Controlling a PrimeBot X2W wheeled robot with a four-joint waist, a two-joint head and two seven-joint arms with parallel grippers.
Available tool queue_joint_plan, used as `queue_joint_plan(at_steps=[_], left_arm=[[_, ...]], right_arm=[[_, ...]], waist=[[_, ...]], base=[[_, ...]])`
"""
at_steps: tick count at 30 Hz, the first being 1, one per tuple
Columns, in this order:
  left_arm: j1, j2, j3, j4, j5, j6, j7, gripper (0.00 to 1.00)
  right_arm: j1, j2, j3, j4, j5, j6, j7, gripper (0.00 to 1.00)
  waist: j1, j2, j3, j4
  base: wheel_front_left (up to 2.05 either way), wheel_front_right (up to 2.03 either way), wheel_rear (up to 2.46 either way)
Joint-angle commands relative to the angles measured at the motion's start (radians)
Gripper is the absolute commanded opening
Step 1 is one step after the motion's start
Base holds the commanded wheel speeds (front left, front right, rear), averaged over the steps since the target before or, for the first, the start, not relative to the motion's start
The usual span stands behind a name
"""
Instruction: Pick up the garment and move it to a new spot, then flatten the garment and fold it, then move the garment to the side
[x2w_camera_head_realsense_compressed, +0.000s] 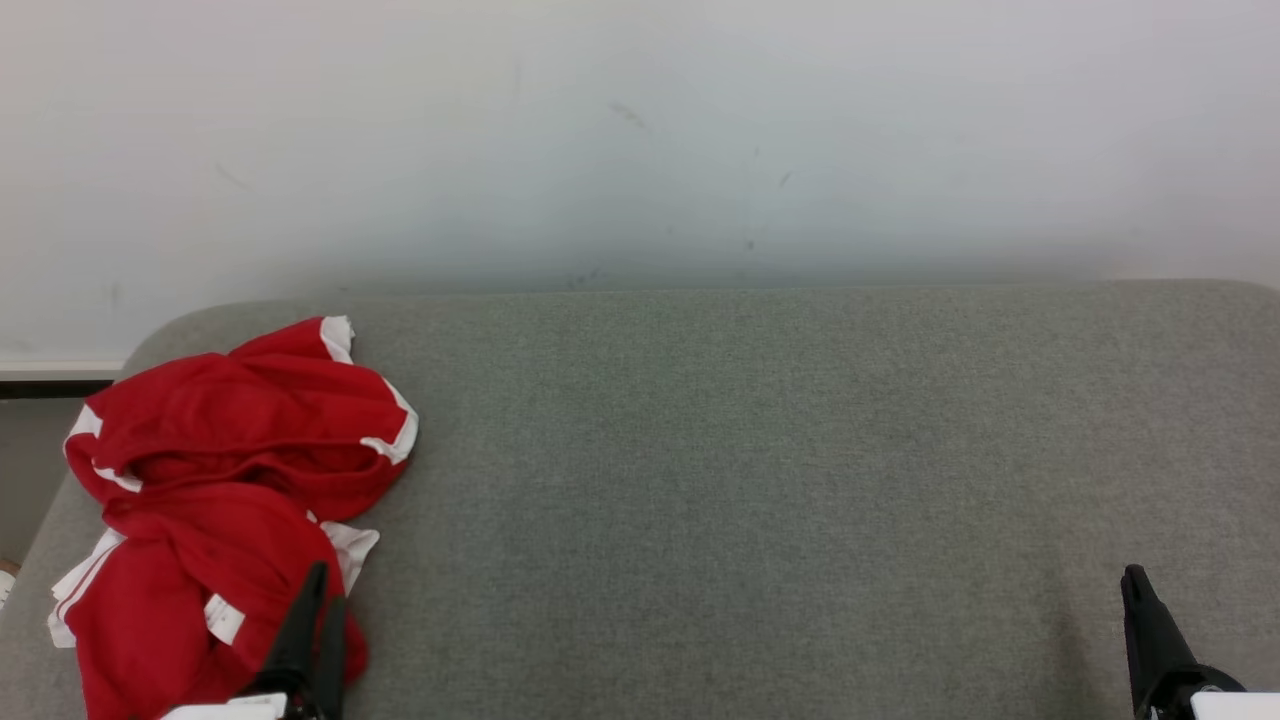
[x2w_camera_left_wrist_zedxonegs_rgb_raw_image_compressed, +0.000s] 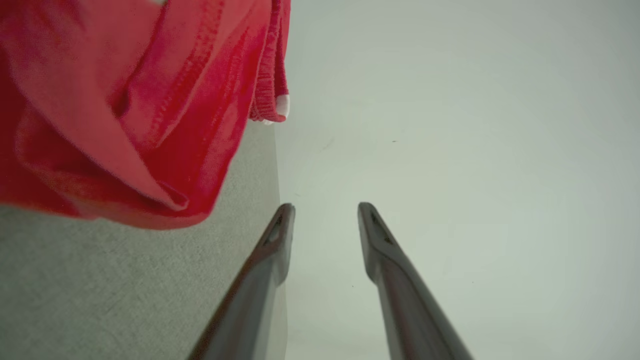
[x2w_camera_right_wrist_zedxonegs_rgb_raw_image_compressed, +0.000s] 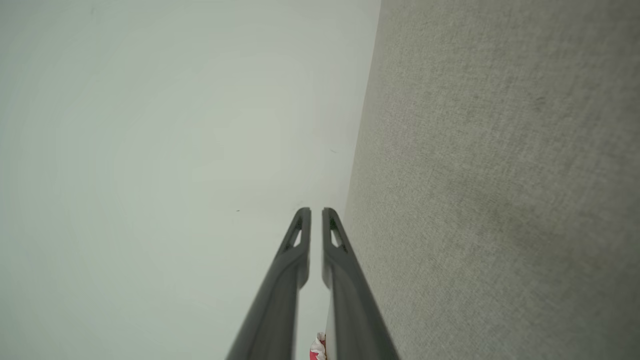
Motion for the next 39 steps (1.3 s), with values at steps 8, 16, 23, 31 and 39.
queue_joint_plan(at_steps=[8,16,23,31,39], left_arm=[[-0.005,0.002,-0.016,-0.025,0.004,-0.001,-0.043,1.00],[-0.004,0.004,-0.026,-0.059,0.058,-0.001,-0.076,1.00],[0.000,0.005,-0.042,-0.092,0.182,-0.002,-0.107,1.00],[0.002,0.006,-0.046,-0.118,0.346,-0.003,-0.139,1.00],[0.005,0.008,-0.062,-0.135,0.506,0.003,-0.169,1.00]], right_arm=[[-0.005,-0.002,0.044,-0.030,-0.008,0.000,-0.043,1.00],[-0.007,-0.004,0.068,-0.058,-0.029,0.000,-0.076,1.00],[-0.008,-0.005,0.089,-0.096,-0.096,0.000,-0.107,1.00],[-0.008,-0.006,0.112,-0.134,-0.251,0.000,-0.138,1.00],[-0.006,-0.014,0.153,-0.157,-0.402,0.000,-0.169,1.00]], waist=[[0.0000,0.0000,0.000,-0.001],[0.0000,0.0000,-0.001,-0.001],[0.0000,0.0000,-0.001,-0.004],[0.0000,0.0000,0.000,-0.005],[0.0000,0.0000,0.000,-0.006]], base=[[0.00,0.00,0.00],[0.00,0.00,0.00],[0.00,0.00,0.00],[0.00,0.00,0.00],[0.00,0.00,0.00]])
